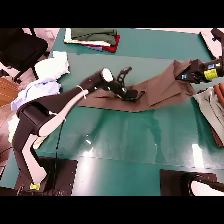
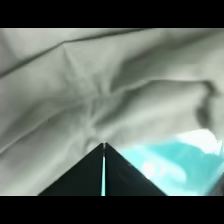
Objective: Fold the shirts.
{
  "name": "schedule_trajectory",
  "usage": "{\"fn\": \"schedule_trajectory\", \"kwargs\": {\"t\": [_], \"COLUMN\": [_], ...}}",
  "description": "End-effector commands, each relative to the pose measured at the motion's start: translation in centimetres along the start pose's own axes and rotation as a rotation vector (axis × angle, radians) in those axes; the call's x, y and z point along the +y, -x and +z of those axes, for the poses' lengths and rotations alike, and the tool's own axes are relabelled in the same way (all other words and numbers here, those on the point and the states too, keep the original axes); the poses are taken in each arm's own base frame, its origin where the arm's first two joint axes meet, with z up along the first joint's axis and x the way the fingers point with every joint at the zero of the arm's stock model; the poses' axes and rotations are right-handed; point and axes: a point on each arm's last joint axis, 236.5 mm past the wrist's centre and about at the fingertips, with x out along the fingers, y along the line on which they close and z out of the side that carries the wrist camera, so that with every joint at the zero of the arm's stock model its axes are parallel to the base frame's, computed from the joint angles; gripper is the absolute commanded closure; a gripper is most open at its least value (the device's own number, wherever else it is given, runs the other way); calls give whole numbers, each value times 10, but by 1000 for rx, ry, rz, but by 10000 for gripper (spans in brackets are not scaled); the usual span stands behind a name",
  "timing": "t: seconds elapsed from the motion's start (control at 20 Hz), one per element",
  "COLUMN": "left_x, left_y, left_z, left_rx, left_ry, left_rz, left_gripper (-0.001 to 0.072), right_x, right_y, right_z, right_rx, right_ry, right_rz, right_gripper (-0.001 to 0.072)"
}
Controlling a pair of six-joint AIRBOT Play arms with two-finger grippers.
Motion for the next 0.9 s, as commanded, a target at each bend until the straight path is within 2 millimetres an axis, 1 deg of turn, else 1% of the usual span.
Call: {"fn": "schedule_trajectory", "kwargs": {"t": [0.0,0.05,0.1,0.15,0.2,0.25,0.3,0.35,0.45,0.55,0.65,0.75,0.85], "left_x": [4,14,26,38,44,50,55,61,70,71,69,70,70], "left_y": [84,117,146,176,203,234,262,293,343,377,394,401,399], "left_z": [-31,-41,-41,-28,-13,2,13,20,22,16,10,6,3], "left_rx": [264,336,348,271,170,58,-37,-126,-248,-309,-339,-347,-334], "left_ry": [-143,-143,-130,-89,-61,-27,-3,21,43,49,56,64,68], "left_rz": [-21,0,46,100,134,175,220,279,387,446,463,469,467], "left_gripper": [681,681,681,681,681,681,681,681,681,681,681,681,681], "right_x": [21,27,36,47,57,69,80,92,126,159,182,203,213], "right_y": [-8,-11,-16,-22,-29,-40,-52,-65,-96,-132,-172,-212,-255], "right_z": [7,9,10,11,12,11,11,10,4,3,6,4,-10], "right_rx": [-33,-44,-51,-59,-64,-65,-64,-59,-44,-49,-52,-18,47], "right_ry": [-14,-15,-4,7,7,10,6,8,7,-16,-10,-17,-54], "right_rz": [40,46,55,65,78,93,106,127,201,281,307,327,329], "right_gripper": [685,686,686,686,686,686,686,686,686,686,686,686,686]}}
